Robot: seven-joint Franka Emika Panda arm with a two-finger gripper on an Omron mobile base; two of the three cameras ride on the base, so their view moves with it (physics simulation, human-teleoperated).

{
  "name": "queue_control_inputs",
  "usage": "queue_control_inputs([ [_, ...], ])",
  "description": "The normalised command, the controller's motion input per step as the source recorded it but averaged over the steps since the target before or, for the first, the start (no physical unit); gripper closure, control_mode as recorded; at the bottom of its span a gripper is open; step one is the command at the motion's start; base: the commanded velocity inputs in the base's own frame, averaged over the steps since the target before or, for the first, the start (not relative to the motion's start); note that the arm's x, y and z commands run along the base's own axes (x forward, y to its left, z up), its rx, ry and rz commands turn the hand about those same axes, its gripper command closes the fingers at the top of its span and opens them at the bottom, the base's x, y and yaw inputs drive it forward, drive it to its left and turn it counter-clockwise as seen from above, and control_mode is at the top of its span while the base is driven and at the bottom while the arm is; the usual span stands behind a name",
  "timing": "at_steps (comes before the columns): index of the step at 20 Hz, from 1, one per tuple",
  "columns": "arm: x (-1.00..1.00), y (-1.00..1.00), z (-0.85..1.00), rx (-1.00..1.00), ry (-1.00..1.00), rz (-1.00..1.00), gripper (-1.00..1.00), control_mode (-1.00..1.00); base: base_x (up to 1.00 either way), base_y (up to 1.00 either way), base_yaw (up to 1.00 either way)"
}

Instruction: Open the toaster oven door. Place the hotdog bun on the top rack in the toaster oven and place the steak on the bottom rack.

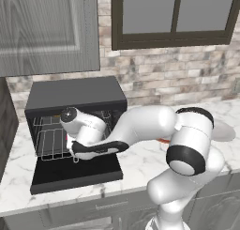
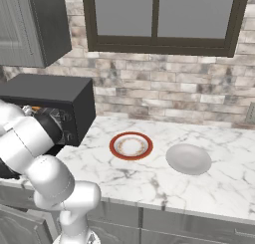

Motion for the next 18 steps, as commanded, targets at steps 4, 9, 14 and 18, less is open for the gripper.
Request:
queue_control_inputs([
  [4, -0.03, 0.01, 0.25, 0.08, -0.03, 0.00, -1.00, -1.00, 0.00, 0.00, 0.00],
  [9, -0.34, 0.02, 0.19, 0.06, -0.03, 0.00, -1.00, -1.00, 0.00, 0.00, 0.00],
  [14, -0.82, 0.04, 0.21, 0.09, 0.00, -0.01, -1.00, -1.00, 0.00, 0.00, 0.00],
  [18, -0.83, 0.00, 0.26, 0.12, 0.00, -0.11, -1.00, -1.00, 0.00, 0.00, 0.00],
])
